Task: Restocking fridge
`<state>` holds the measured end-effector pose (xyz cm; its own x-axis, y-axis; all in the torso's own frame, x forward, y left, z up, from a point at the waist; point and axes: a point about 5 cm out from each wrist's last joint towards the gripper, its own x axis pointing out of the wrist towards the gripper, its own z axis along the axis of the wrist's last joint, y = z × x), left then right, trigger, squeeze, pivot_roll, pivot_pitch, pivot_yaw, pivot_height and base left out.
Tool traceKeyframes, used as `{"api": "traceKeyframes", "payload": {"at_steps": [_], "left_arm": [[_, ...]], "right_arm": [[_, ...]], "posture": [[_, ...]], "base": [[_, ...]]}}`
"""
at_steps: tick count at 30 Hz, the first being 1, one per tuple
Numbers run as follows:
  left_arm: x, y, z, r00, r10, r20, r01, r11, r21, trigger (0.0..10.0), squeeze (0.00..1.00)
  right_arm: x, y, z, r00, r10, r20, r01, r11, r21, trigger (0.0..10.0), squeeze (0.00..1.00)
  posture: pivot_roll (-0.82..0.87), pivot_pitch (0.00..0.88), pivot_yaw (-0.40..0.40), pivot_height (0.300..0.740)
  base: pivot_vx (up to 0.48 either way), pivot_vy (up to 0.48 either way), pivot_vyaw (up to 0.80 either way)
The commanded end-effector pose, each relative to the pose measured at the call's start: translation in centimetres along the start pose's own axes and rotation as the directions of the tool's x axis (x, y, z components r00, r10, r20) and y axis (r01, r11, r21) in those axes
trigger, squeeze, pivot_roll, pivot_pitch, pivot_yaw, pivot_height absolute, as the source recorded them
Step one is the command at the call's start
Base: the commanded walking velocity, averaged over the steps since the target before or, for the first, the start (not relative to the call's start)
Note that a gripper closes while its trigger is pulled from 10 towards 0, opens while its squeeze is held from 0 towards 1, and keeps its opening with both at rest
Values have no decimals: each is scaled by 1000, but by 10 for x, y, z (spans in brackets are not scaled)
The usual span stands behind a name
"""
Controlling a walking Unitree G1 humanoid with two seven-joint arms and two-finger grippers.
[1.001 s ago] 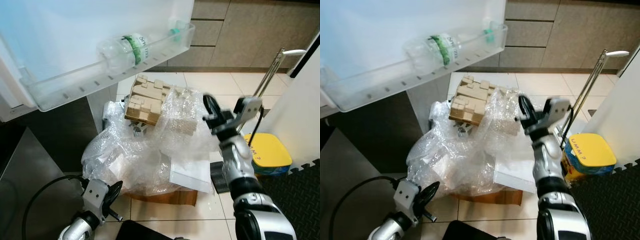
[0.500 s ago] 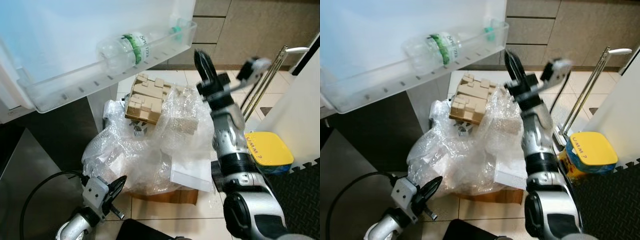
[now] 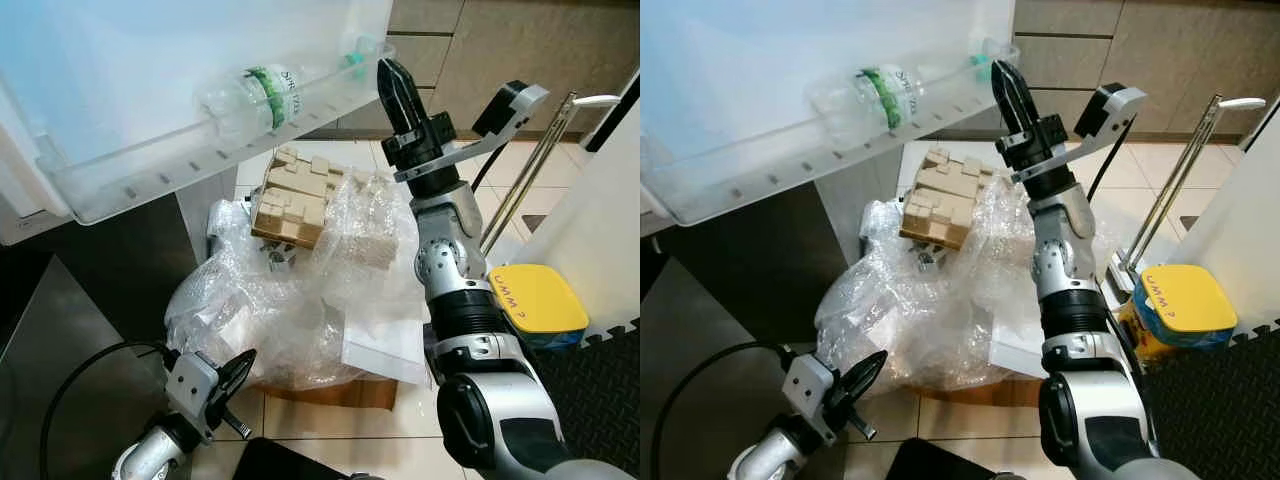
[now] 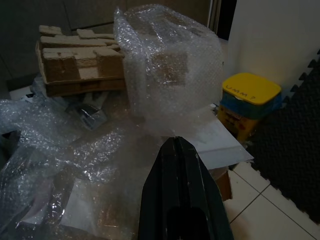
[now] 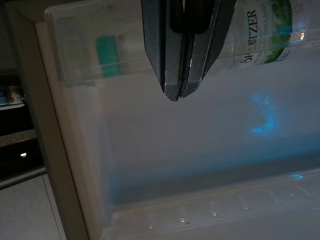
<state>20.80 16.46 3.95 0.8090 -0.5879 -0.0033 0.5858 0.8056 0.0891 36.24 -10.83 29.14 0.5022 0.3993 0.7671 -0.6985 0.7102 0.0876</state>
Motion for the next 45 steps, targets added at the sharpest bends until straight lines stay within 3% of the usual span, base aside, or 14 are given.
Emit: {"api": "traceKeyframes", "payload": {"at_steps": [1,12,23,28,29,30,35,36,37,38,39,41,45], "left_arm": [[-2,-5,-2,1000,-19,-18,19,1000,-5,10000,0],[-6,-6,-1,999,-31,-29,31,1000,0,10000,0],[-12,-6,1,999,-26,-43,27,1000,6,10000,0],[-14,-4,2,999,-22,-48,23,1000,10,10000,0],[-11,0,3,998,-24,-52,25,1000,16,10000,0],[-10,1,3,998,-25,-54,26,999,18,10000,0],[-5,3,4,998,-39,-56,40,999,25,10000,0],[-3,4,4,998,-44,-54,46,998,30,10000,0],[-3,4,4,998,-44,-54,46,998,30,10000,0],[0,4,5,998,-45,-52,47,998,32,10000,0],[1,4,5,998,-41,-47,43,999,31,10000,0],[2,4,6,998,-38,-44,40,999,30,10000,0],[-4,-6,2,998,-32,-48,33,999,12,10000,0]], "right_arm": [[1,2,-1,1000,0,-2,0,1000,-10,10000,0],[-5,2,-11,999,-40,-32,40,999,3,10000,0],[0,9,-36,993,-84,-78,91,992,83,10000,0],[17,18,-53,985,-69,-160,90,988,127,10000,0],[41,33,-63,966,-14,-258,52,989,138,10000,0],[47,38,-64,959,1,-284,41,989,145,10000,0],[60,50,-72,913,45,-405,9,991,131,10000,0],[56,59,-85,837,107,-536,-92,994,55,10000,0],[56,59,-85,837,107,-536,-92,994,55,10000,0],[47,63,-96,763,142,-631,-168,986,20,10000,0],[34,65,-105,716,167,-678,-206,978,24,10000,0],[26,65,-111,692,182,-699,-221,975,36,10000,0],[-32,62,-129,729,242,-640,-174,970,168,10000,0]], "posture": [[-59,117,-23,740],[-46,116,-22,740],[-22,130,-30,740],[-24,135,-25,740],[-32,133,-15,740],[-32,133,-15,740],[-40,128,-11,740],[-44,125,-17,740],[-44,125,-17,740],[-44,124,-25,740],[-45,126,-31,740],[-45,126,-31,740],[-52,131,-43,740]], "base": [[0,0,0],[0,0,0],[0,0,0],[0,0,0],[0,0,0],[0,0,0],[0,0,0],[0,0,0],[0,0,0],[0,0,0],[0,0,0],[0,0,0],[0,0,0]]}}
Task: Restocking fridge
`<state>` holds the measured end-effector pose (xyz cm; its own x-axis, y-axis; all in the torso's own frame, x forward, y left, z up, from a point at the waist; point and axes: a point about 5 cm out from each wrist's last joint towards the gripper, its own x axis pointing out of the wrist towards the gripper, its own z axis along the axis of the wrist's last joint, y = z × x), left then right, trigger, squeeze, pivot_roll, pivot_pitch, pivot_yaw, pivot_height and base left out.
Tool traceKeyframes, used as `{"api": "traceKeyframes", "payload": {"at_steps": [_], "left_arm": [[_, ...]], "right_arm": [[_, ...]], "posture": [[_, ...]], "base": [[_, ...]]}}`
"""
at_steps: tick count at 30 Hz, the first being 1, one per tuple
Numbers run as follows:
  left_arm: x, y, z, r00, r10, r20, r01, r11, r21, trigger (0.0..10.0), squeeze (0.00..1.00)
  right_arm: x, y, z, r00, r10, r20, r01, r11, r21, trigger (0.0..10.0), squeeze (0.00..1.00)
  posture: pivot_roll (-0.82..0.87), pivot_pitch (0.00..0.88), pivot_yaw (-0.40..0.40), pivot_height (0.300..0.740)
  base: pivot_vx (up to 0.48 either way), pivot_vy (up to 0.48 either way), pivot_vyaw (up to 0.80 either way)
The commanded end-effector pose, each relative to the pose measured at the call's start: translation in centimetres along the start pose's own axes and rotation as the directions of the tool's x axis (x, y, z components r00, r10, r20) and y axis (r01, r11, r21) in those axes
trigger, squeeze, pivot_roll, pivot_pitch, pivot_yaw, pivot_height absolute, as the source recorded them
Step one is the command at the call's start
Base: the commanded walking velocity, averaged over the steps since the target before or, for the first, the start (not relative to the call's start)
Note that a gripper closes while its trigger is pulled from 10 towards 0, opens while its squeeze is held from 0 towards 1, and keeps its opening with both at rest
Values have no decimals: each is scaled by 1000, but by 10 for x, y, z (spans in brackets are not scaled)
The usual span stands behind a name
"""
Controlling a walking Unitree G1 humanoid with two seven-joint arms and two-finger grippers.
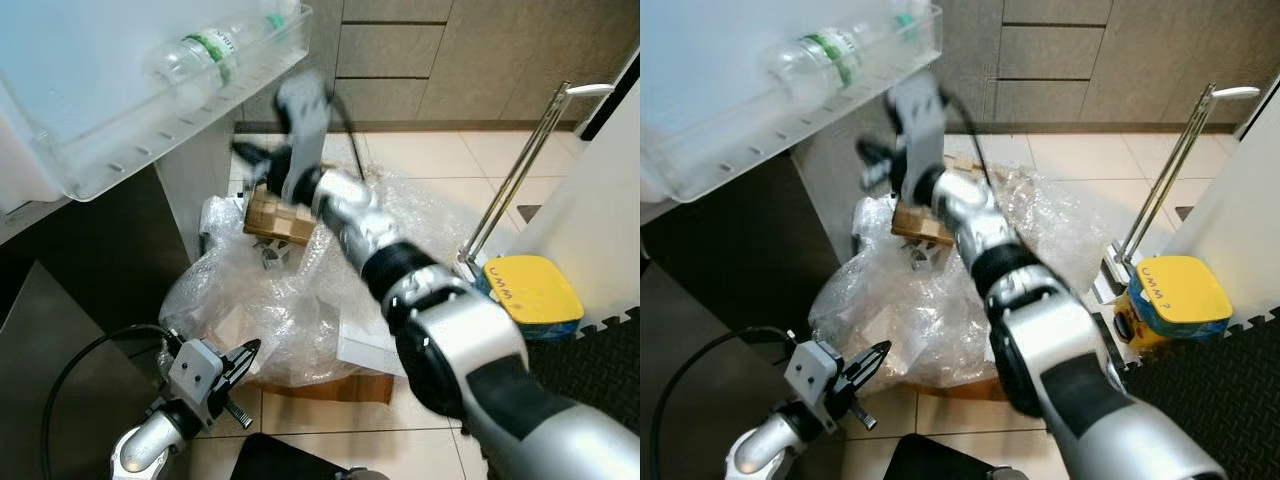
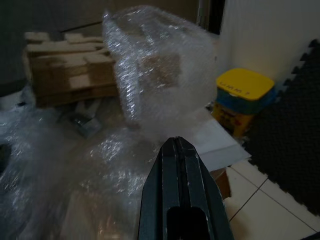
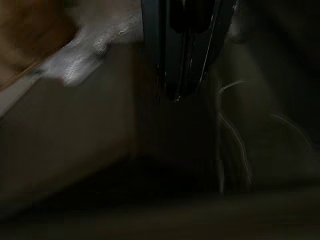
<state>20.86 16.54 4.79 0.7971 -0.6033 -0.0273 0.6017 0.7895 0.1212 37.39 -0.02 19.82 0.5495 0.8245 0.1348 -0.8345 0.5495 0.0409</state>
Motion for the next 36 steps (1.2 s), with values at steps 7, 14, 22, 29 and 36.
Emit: {"api": "traceKeyframes", "payload": {"at_steps": [7,14,22,29,36], "left_arm": [[-9,-18,-12,999,-17,-42,15,999,-43,10000,0],[-10,-19,-21,997,-8,-79,4,999,-53,10000,0],[-17,-10,-46,972,87,-220,-104,993,-64,10000,0],[-44,-9,-98,788,309,-532,-435,892,-127,10000,0],[-57,-15,-109,714,381,-588,-563,812,-157,10000,0]], "right_arm": [[-88,9,-93,996,-86,-11,87,985,146,10000,0],[-205,-3,-167,834,-467,-295,504,862,61,10000,0],[-290,4,-197,567,-663,-489,733,677,-69,10000,0],[-301,9,-208,442,-707,-551,832,553,-42,10000,0],[-294,22,-220,448,-646,-619,796,603,-53,10000,0]], "posture": [[-65,138,-42,740],[-86,134,-24,740],[-78,123,-24,740],[-81,115,-22,740],[-72,115,-32,740]], "base": [[0,0,0],[0,0,0],[0,0,0],[0,0,0],[0,0,0]]}}
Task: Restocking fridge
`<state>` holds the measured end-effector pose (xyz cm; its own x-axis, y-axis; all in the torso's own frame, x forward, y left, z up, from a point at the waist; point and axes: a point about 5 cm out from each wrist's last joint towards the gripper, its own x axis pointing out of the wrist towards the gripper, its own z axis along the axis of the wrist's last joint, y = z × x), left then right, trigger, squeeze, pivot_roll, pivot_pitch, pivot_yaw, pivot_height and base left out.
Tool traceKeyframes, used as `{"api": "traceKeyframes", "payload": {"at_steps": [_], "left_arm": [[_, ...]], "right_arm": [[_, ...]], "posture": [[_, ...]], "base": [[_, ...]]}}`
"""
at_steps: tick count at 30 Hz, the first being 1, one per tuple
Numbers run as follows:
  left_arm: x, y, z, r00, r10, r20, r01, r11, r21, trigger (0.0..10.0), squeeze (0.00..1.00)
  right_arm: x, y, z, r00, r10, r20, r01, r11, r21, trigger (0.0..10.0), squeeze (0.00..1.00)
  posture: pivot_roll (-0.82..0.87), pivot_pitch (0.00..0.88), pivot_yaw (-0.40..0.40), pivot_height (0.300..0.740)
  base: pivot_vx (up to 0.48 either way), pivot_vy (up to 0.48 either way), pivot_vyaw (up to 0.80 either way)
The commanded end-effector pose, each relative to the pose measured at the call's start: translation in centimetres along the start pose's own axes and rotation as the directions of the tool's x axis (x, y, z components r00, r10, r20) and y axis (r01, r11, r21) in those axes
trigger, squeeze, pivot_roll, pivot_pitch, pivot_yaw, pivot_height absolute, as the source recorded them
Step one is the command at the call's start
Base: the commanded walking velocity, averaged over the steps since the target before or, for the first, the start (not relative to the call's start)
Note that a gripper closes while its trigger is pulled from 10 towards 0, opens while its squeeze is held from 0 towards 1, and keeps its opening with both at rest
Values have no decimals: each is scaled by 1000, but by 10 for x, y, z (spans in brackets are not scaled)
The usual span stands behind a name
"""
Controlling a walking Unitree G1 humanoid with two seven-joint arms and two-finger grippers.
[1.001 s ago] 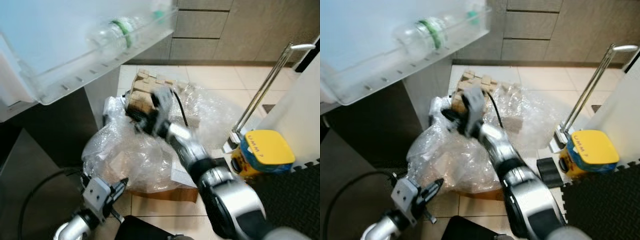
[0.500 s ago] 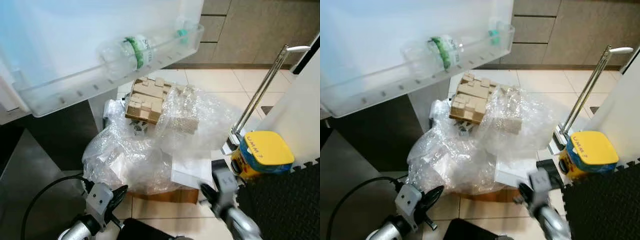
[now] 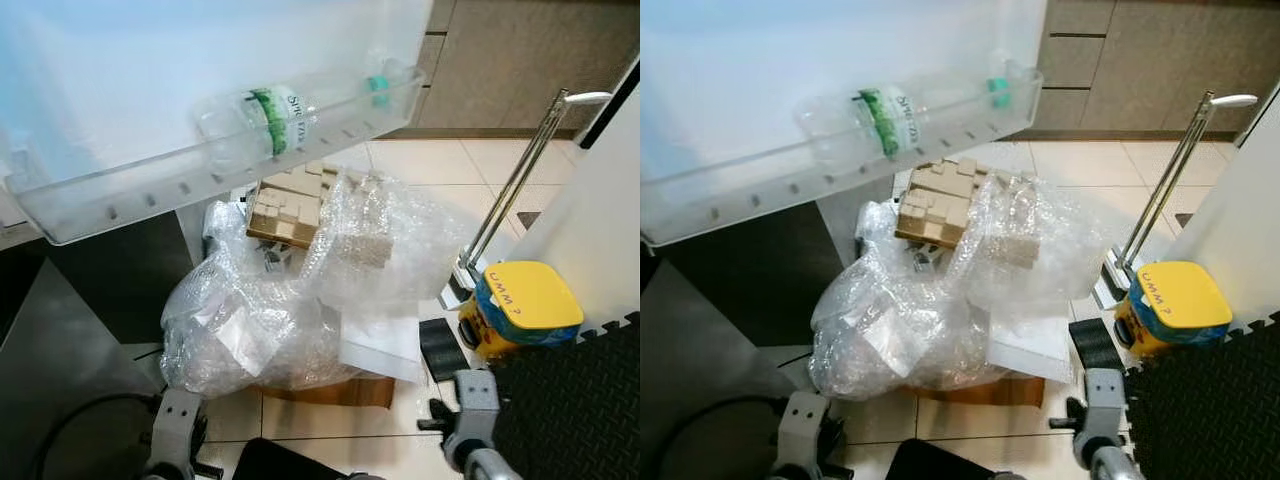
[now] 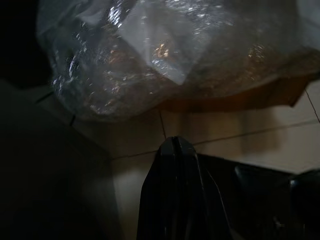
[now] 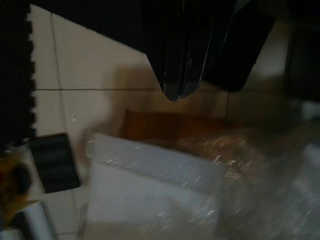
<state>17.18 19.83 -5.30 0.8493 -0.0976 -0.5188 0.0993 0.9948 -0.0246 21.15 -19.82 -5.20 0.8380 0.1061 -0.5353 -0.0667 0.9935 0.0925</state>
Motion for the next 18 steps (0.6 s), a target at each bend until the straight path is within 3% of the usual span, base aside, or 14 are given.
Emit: {"api": "traceKeyframes", "payload": {"at_steps": [1,4,18], "left_arm": [[-6,1,-13,998,33,-45,-35,999,-42,10000,0],[-8,1,-26,993,59,-102,-64,997,-41,10000,0],[-7,5,-39,978,74,-194,-81,996,-29,10000,0]], "right_arm": [[-4,-3,-10,999,-10,-51,10,1000,-10,10000,0],[-7,2,-21,995,-15,-103,11,999,-43,10000,0],[-9,3,-24,994,-17,-108,9,997,-72,10000,0]], "posture": [[-72,115,-32,740],[-68,114,-37,740],[-71,113,-30,740]], "base": [[0,0,0],[0,0,0],[0,0,0]]}}
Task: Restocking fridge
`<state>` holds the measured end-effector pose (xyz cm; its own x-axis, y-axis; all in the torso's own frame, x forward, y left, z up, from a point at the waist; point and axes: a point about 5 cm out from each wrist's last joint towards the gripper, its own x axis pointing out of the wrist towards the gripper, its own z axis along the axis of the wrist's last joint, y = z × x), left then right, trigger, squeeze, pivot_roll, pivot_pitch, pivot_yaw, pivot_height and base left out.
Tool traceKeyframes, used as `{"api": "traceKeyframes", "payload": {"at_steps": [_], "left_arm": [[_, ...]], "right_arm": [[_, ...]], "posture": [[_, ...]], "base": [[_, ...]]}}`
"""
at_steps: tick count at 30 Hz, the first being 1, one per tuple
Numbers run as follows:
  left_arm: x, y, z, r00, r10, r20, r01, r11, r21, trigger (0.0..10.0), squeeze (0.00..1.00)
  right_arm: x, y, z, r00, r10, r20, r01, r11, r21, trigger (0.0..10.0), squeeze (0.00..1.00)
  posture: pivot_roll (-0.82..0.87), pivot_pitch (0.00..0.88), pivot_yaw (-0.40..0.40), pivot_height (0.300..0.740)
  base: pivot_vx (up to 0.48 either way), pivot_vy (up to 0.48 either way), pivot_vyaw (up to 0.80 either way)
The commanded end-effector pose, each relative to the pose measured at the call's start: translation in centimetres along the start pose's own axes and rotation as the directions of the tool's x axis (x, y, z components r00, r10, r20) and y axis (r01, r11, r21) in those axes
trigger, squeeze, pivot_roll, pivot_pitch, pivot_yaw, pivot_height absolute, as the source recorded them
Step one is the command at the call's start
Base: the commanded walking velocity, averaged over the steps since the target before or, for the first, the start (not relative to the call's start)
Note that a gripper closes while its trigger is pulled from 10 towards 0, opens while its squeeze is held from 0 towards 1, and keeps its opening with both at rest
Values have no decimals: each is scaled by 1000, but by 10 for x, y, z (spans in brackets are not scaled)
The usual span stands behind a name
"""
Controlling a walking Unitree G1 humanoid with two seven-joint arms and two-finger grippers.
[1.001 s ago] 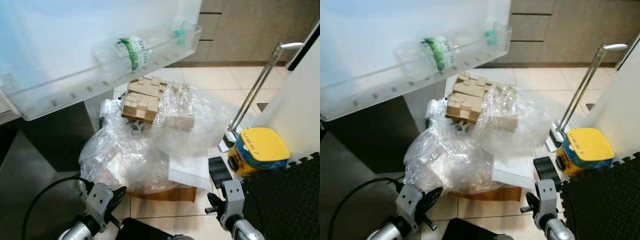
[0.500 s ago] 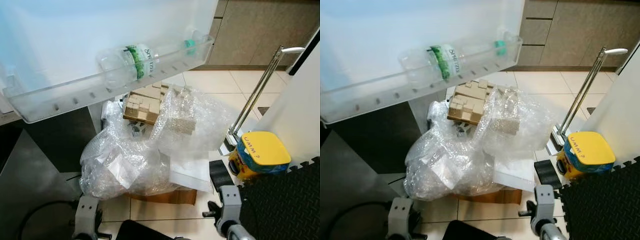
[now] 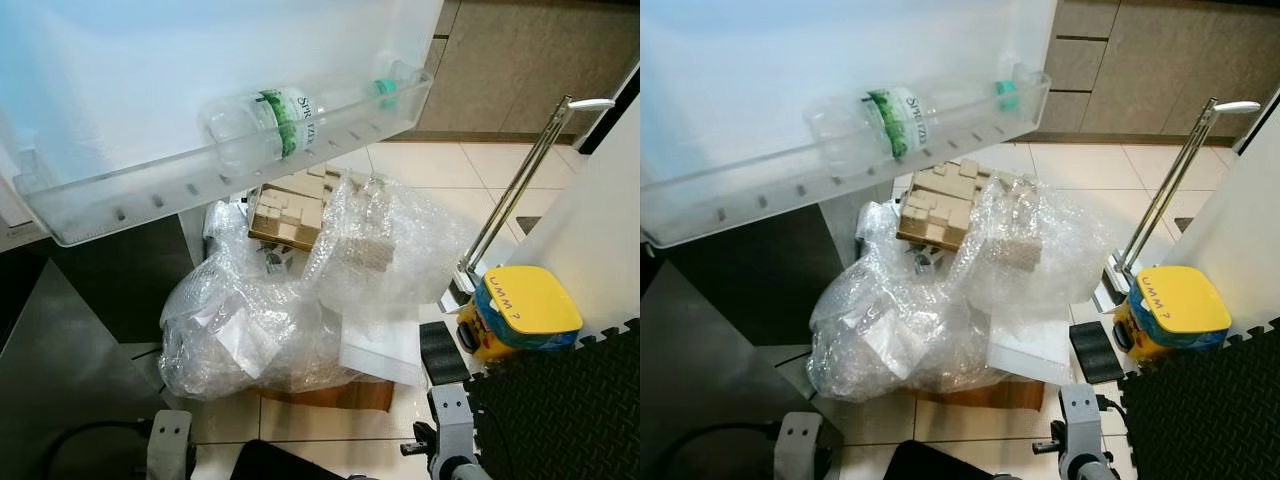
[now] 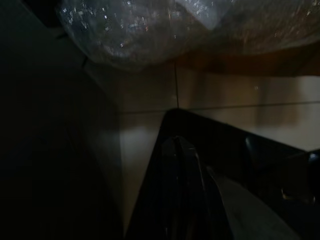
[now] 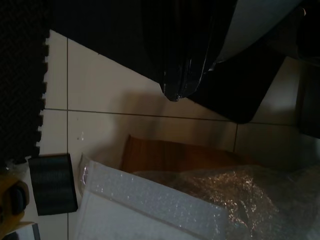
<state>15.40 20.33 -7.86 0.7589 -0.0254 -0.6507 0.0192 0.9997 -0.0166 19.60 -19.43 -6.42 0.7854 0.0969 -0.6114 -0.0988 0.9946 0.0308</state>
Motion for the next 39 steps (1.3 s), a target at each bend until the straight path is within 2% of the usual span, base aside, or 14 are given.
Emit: {"api": "traceKeyframes", "payload": {"at_steps": [1,30,32,33,34,35,36,37,38,39], "left_arm": [[-3,2,-8,999,7,-39,-7,1000,5,10000,0],[-1,3,-10,997,5,-72,-5,1000,1,10000,0],[0,3,-7,999,-4,-46,4,1000,21,10000,0],[0,3,-7,999,-4,-46,4,1000,21,10000,0],[1,2,-1,999,-38,-17,39,996,78,10000,0],[1,2,-1,999,-38,-17,39,996,78,10000,0],[2,-1,3,996,-84,-3,83,987,135,10000,0],[2,-1,3,996,-84,-3,83,987,135,10000,0],[3,-4,6,992,-124,5,121,976,182,10000,0],[3,-4,6,992,-124,5,121,976,182,10000,0]], "right_arm": [[-2,0,-5,1000,-4,-18,4,1000,-4,10000,0],[-3,7,-9,999,35,-22,-36,999,-10,10000,0],[2,5,10,996,24,87,-26,999,19,10000,0],[2,5,10,996,24,87,-26,999,19,10000,0],[8,1,41,972,3,234,-18,998,61,10000,0],[8,1,41,972,3,234,-18,998,61,10000,0],[12,-2,66,942,-12,337,-15,997,77,10000,0],[12,-2,66,942,-12,337,-15,997,77,10000,0],[15,-4,90,906,-16,424,-18,997,76,10000,0],[15,-4,90,906,-16,424,-18,997,76,10000,0]], "posture": [[-72,111,-28,740],[-75,95,-25,740],[-77,99,-21,740],[-77,99,-21,740],[-79,103,-20,740],[-79,103,-20,740],[-80,105,-18,740],[-80,105,-18,740],[-84,107,-15,740],[-84,107,-15,740]], "base": [[0,0,0],[0,0,0],[0,0,0],[0,0,0],[0,0,0],[0,0,0],[0,0,0],[0,0,0],[0,0,0],[0,0,0]]}}
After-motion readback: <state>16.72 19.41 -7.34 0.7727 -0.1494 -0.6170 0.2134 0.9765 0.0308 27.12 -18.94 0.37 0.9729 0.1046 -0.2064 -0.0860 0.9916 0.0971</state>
